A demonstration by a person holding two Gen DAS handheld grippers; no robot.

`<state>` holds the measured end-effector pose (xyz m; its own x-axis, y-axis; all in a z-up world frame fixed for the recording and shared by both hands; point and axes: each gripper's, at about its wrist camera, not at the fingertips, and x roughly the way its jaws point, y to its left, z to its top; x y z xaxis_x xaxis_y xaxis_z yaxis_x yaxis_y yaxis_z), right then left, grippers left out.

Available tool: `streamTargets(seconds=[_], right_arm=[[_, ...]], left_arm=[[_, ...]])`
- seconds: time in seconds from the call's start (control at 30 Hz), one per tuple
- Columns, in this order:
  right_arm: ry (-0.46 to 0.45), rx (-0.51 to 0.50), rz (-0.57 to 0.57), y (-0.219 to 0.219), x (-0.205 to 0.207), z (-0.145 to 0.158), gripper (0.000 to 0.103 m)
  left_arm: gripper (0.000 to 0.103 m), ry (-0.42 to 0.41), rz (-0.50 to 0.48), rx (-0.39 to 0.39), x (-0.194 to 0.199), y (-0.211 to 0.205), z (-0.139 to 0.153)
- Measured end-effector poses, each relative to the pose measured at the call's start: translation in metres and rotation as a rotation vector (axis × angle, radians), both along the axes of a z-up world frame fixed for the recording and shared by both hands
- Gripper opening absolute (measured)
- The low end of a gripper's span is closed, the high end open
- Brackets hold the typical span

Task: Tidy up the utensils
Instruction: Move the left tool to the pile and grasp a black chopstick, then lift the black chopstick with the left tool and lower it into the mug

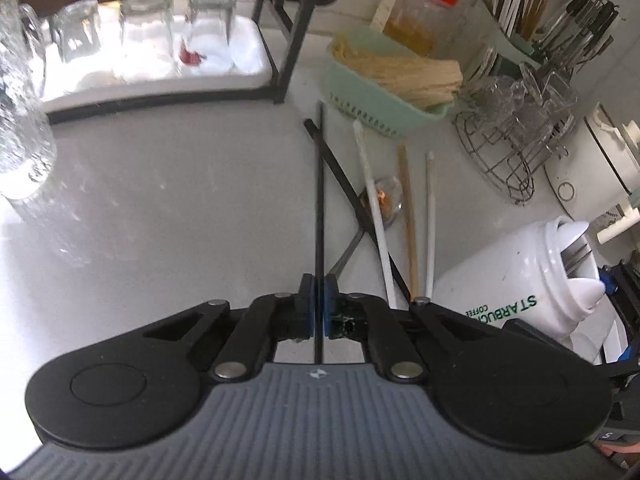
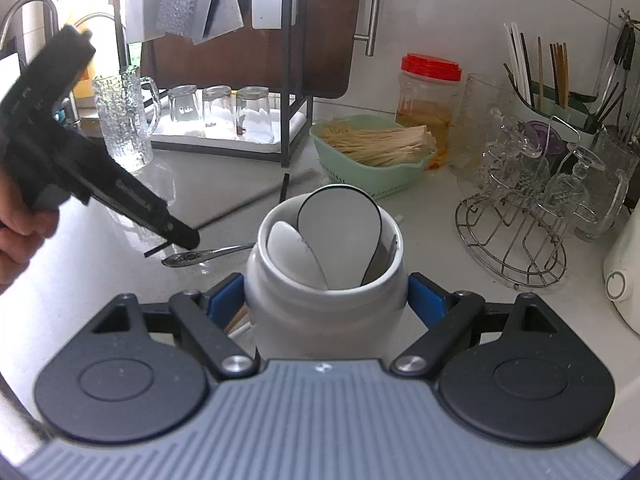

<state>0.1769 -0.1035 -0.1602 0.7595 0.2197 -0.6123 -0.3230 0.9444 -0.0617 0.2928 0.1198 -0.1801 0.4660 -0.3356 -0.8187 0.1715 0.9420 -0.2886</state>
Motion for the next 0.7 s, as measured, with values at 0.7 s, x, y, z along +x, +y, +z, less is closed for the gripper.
streamTargets(seconds=[0.7], right_arm=[[0.001, 0.003, 0.024, -0.001, -0.003, 0.001, 0.089]], left_arm=[[0.005, -0.044, 0.077, 0.091, -0.085, -0.016, 0.091]])
